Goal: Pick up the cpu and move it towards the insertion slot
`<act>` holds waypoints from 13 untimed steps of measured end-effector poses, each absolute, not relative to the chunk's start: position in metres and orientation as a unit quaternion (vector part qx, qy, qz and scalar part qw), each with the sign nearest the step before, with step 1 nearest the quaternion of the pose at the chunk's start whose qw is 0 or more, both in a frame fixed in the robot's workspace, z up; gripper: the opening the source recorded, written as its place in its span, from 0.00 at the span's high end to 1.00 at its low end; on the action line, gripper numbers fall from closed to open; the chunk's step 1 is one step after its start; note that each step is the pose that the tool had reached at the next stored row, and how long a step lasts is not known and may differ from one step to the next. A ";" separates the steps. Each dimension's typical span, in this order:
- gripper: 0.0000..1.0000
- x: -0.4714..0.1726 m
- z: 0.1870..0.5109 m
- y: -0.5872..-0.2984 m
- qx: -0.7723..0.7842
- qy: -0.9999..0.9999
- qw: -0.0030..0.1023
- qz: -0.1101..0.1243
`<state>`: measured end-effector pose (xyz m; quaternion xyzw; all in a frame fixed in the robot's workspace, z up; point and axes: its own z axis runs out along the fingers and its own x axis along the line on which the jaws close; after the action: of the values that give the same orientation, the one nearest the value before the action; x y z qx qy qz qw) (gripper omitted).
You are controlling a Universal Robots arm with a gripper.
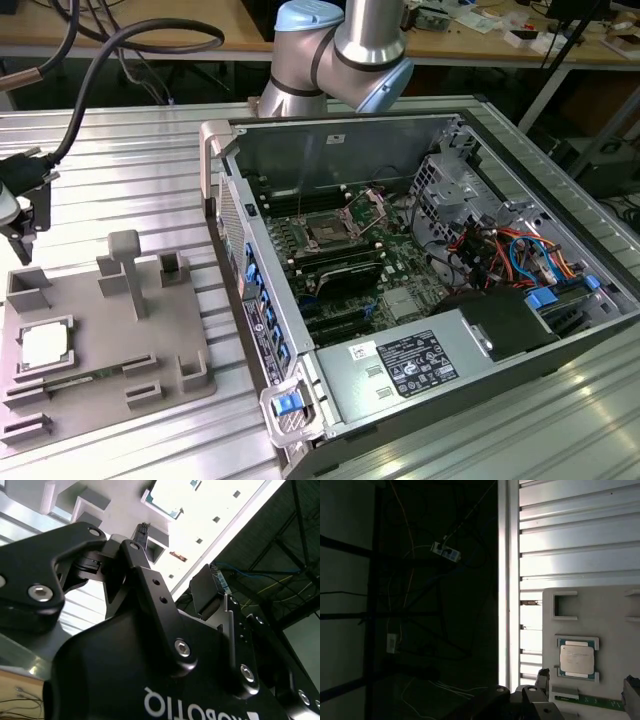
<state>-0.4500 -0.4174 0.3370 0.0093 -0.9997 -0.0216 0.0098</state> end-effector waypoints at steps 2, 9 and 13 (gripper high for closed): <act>0.38 -0.450 0.337 -0.417 0.009 -1.000 0.010 -0.022; 0.38 -0.450 0.333 -0.417 0.009 -1.000 0.010 -0.022; 0.38 -0.450 0.331 -0.417 0.009 -1.000 0.010 -0.022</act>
<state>-0.4500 -0.4174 0.3309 0.0093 -0.9997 -0.0216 0.0099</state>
